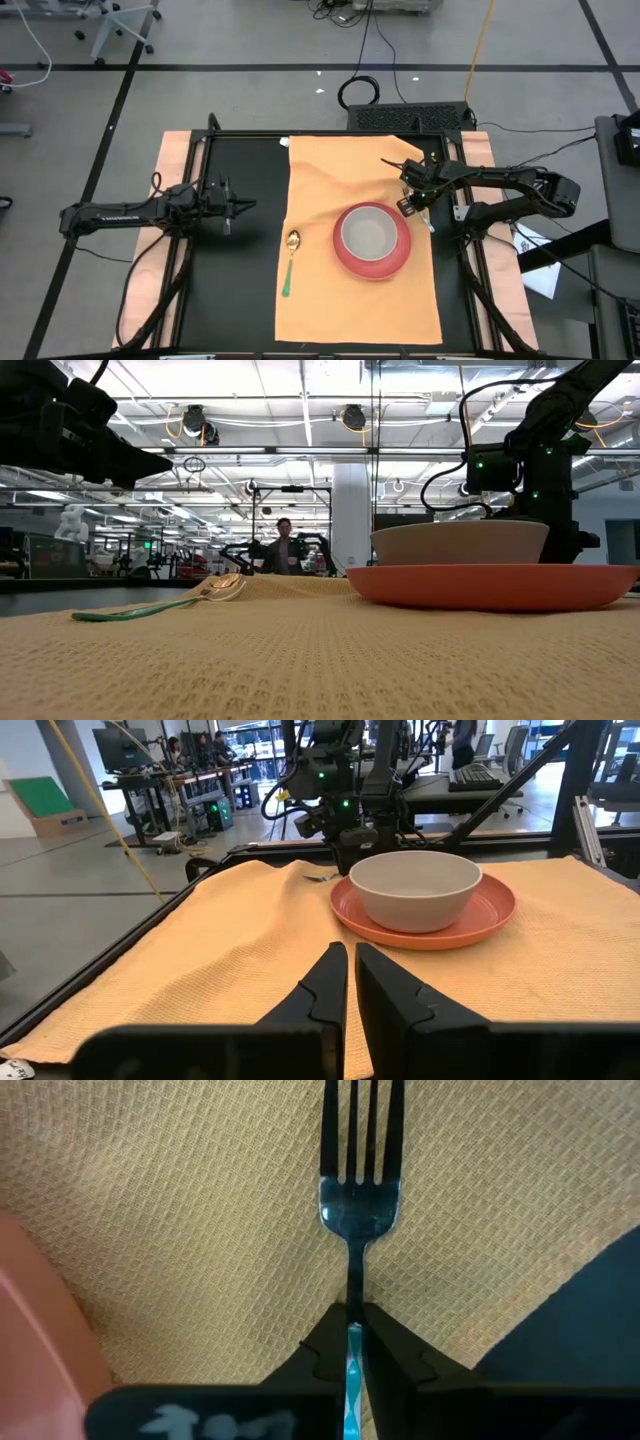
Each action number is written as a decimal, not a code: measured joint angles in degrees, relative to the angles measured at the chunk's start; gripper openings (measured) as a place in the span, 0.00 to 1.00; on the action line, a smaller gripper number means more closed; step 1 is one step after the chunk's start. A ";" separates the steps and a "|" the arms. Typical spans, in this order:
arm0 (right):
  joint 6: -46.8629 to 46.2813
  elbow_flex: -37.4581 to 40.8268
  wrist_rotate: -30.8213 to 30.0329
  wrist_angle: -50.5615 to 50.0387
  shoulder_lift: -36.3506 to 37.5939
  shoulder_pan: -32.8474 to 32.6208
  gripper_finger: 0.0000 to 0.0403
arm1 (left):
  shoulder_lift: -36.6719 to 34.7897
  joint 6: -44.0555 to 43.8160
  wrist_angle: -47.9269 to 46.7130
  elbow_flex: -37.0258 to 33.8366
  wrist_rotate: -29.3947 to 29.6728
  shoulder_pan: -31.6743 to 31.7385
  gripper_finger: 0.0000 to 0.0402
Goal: Set table place
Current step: Put the fork to the right of the plate on the napkin
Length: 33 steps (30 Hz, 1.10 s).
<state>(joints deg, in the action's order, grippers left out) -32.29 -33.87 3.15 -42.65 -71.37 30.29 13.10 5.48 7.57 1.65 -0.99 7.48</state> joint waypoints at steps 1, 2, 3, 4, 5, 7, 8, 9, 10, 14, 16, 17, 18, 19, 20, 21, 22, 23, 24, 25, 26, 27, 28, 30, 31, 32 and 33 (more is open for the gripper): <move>0.00 0.00 -0.02 0.00 0.00 -0.01 0.03 | 0.01 0.00 0.00 0.01 0.00 0.00 0.08; 0.00 -0.07 -0.02 -0.08 0.00 -0.01 0.04 | 0.02 0.00 0.00 0.00 0.00 -0.01 0.08; 0.00 -0.34 -0.03 -0.34 0.00 -0.01 0.04 | 0.00 0.00 0.00 0.00 0.00 -0.01 0.08; 0.00 -0.71 -0.14 -0.57 0.00 -0.01 0.04 | 0.02 0.00 0.00 0.00 0.00 0.01 0.08; 0.01 -1.26 -0.28 -0.79 0.00 -0.01 0.04 | 0.01 0.00 0.00 0.00 0.00 0.01 0.08; 0.33 -2.55 -0.37 -0.98 0.00 -0.01 0.03 | 0.00 0.00 0.00 0.02 0.00 -0.01 0.08; 0.53 -3.22 -0.37 -1.15 0.00 -0.01 0.02 | 0.01 -0.04 0.00 0.00 0.00 0.00 0.08; 0.70 -3.88 -0.37 -1.27 0.00 -0.01 0.02 | 0.01 -0.08 0.00 0.01 0.00 -0.01 0.08; 0.94 -4.42 -0.39 -1.29 0.00 -0.01 0.02 | 0.01 -0.09 0.00 0.00 0.00 0.00 0.08; 1.24 -5.87 -0.44 -2.30 0.00 -0.01 0.02 | 0.02 -0.11 0.00 0.00 0.00 0.00 0.08; 1.40 -6.16 -0.50 -3.22 0.00 -0.01 0.02 | 0.01 -0.13 0.00 0.00 0.00 0.00 0.08; 1.35 -6.16 -0.50 -3.55 0.00 -0.01 0.02 | 0.01 -0.15 0.00 0.00 0.00 0.00 0.08; 1.29 -6.16 -0.52 -3.88 0.00 -0.01 0.02 | 0.00 -0.15 0.00 0.00 0.00 -0.01 0.08; 1.25 -6.16 -0.52 -4.11 0.00 -0.01 0.02 | 0.02 -0.15 0.00 0.01 -0.04 -0.01 0.08; 1.28 -6.16 -0.52 -4.19 0.00 -0.01 0.02 | 0.00 -0.15 0.00 0.01 -0.05 0.00 0.08; 1.27 -6.16 -0.52 -4.17 0.00 -0.01 0.02 | 0.02 -0.15 0.00 0.00 -0.07 0.00 0.08; 1.15 -6.16 -0.52 -4.20 0.00 -0.01 0.02 | 0.02 -0.16 0.00 0.00 -0.09 0.01 0.08; 0.83 -6.16 -0.52 -4.35 0.00 -0.01 0.02 | 0.02 -0.19 0.00 0.00 -0.09 0.01 0.08; 0.54 -6.16 -0.52 -4.58 0.00 -0.01 0.02 | 0.01 -0.20 0.00 0.01 -0.11 -0.01 0.08; 0.21 -6.16 -0.52 -4.85 0.00 -0.01 0.02 | 0.00 -0.22 0.00 0.00 -0.18 -0.01 0.08; -0.17 -6.16 -0.50 -5.24 0.00 -0.01 0.02 | 0.02 -0.22 0.00 0.00 -0.26 0.01 0.08; -0.78 -6.16 -0.41 -5.84 0.00 -0.01 0.02 | 0.02 -0.24 0.00 0.00 -0.26 -0.01 0.08; -1.41 -6.16 -0.30 -6.64 0.00 -0.01 0.02 | 0.00 -0.28 0.00 0.01 -0.28 0.00 0.08; -2.61 -6.16 -0.26 -8.64 0.22 -0.01 0.02 | 0.01 -0.34 0.00 0.00 -0.28 0.00 0.08; -2.91 -6.16 -0.27 -9.63 0.57 -0.01 0.02 | 0.02 -0.36 0.00 0.00 -0.26 -0.01 0.08; -3.05 -6.16 -0.31 -10.47 1.09 -0.01 0.02 | 0.02 -0.45 0.00 0.00 -0.27 0.01 0.08; -3.41 -6.16 -0.32 -11.22 1.76 -0.01 0.01 | 0.02 -0.46 0.00 0.00 -0.28 0.01 0.08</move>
<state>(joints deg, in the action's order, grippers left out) -35.70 -40.03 2.83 -53.87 -69.61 30.28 13.12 5.01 7.57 1.65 -1.28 7.49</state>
